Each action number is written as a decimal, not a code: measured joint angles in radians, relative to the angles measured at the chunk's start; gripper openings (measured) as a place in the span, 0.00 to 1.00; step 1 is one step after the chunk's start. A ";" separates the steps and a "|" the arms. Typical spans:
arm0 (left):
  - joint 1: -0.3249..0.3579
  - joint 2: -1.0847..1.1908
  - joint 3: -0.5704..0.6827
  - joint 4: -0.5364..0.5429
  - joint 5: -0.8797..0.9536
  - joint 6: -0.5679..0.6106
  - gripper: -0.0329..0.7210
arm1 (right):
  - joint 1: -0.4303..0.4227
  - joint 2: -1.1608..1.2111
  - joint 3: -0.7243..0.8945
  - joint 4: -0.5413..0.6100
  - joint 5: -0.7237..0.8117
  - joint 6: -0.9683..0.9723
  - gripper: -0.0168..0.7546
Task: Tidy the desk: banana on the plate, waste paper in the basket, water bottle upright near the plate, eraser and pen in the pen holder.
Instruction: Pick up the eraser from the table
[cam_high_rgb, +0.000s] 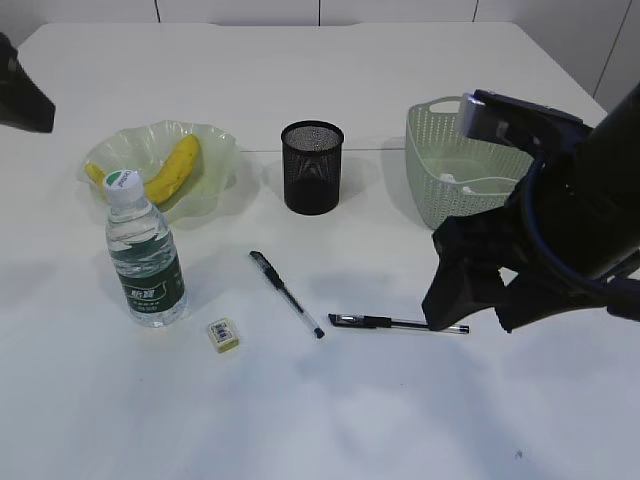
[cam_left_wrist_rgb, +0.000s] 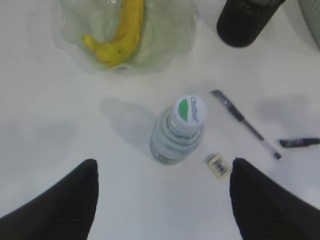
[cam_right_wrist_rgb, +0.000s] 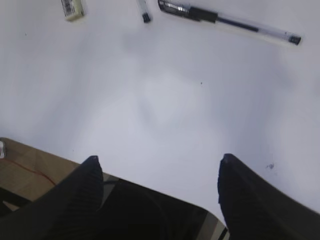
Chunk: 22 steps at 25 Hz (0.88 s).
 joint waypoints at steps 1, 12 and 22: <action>0.000 0.000 0.000 0.000 -0.030 -0.016 0.82 | 0.000 0.000 0.000 0.001 0.027 0.000 0.71; 0.000 0.008 0.000 0.037 -0.142 -0.095 0.80 | 0.000 -0.026 -0.002 0.003 0.154 0.020 0.70; 0.000 0.008 0.000 0.043 -0.054 -0.114 0.79 | 0.000 -0.026 -0.002 0.003 0.157 0.024 0.70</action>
